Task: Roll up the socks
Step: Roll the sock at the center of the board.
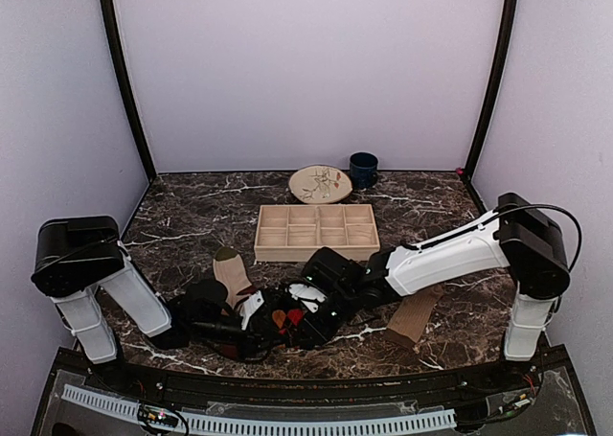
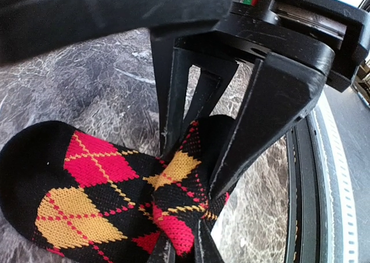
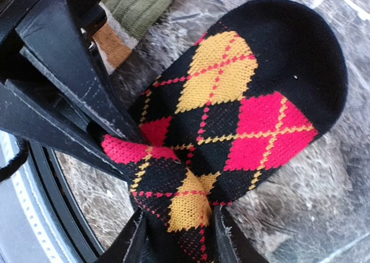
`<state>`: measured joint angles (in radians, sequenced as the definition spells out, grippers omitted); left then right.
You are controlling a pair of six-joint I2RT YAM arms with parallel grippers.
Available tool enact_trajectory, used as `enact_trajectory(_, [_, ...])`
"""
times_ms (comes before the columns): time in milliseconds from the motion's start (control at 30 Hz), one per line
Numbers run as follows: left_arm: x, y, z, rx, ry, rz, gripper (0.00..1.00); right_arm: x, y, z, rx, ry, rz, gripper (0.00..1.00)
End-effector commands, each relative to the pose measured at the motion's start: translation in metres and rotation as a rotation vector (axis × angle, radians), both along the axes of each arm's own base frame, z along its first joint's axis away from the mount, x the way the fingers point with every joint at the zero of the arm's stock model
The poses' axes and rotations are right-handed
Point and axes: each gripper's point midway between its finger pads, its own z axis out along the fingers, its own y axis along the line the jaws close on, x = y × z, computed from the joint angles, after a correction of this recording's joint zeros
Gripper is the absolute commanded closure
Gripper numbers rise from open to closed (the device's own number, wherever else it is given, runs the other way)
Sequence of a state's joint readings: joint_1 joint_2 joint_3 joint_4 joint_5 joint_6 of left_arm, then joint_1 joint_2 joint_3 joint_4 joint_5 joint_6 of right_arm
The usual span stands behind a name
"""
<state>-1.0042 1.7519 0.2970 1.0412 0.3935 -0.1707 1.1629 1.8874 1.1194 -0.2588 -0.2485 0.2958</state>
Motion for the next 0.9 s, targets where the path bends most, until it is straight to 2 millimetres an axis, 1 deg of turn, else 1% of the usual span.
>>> enact_trajectory(0, [-0.008,0.008,-0.028,0.091,0.098,0.012,1.00,0.012,-0.009,0.008,0.014,-0.093,-0.049,0.63])
enact_trajectory(100, [-0.009,0.008,-0.030,0.096,0.114,0.014,1.00,0.016,-0.013,0.016,0.039,-0.129,-0.065,0.59])
enact_trajectory(267, [-0.009,0.009,-0.032,0.100,0.136,0.031,1.00,0.020,-0.018,0.031,0.085,-0.190,-0.085,0.58])
enact_trajectory(400, [-0.009,0.010,-0.034,0.101,0.154,0.045,1.00,0.020,-0.020,0.043,0.102,-0.268,-0.083,0.57])
enact_trajectory(533, [-0.008,0.010,-0.033,0.098,0.167,0.057,1.00,0.017,-0.021,0.053,0.088,-0.396,-0.065,0.56])
enact_trajectory(867, [-0.012,0.011,-0.026,0.057,0.210,0.059,1.00,0.009,-0.032,0.062,-0.043,-0.760,-0.063,0.51])
